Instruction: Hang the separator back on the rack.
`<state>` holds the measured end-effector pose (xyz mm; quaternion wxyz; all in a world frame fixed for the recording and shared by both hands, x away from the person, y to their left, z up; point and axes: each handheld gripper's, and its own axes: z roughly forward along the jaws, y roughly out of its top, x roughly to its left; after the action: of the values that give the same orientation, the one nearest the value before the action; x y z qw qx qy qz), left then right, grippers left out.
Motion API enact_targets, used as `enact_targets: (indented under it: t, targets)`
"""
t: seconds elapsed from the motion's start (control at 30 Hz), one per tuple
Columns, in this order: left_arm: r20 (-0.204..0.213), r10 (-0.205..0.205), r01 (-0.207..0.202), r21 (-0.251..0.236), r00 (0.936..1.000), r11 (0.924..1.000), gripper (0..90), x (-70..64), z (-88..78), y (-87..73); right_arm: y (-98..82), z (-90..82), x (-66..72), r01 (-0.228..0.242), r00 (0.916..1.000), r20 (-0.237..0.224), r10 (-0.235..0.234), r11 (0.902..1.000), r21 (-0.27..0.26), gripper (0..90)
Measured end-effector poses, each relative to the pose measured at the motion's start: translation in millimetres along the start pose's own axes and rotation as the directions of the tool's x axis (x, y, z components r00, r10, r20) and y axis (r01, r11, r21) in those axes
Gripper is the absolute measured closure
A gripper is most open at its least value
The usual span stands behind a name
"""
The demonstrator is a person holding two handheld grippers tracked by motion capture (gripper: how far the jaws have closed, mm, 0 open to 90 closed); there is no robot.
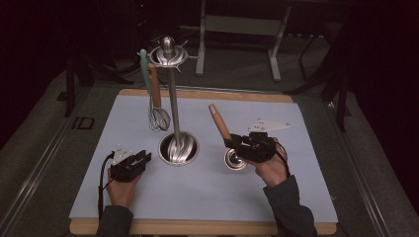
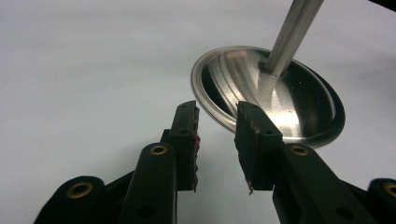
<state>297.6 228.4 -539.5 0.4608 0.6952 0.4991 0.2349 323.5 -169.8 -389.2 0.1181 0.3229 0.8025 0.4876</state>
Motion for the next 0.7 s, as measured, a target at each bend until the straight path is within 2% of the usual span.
enact_targets:
  t: [0.7]
  targets:
    - [0.000, 0.001, -0.001, 0.001, 1.0000, 1.0000, 69.5, -0.3, 0.1, 0.1, 16.3, 6.3, 9.4, 0.008, 0.9996, -0.028, -0.009, 0.9988, -0.048, 71.3]
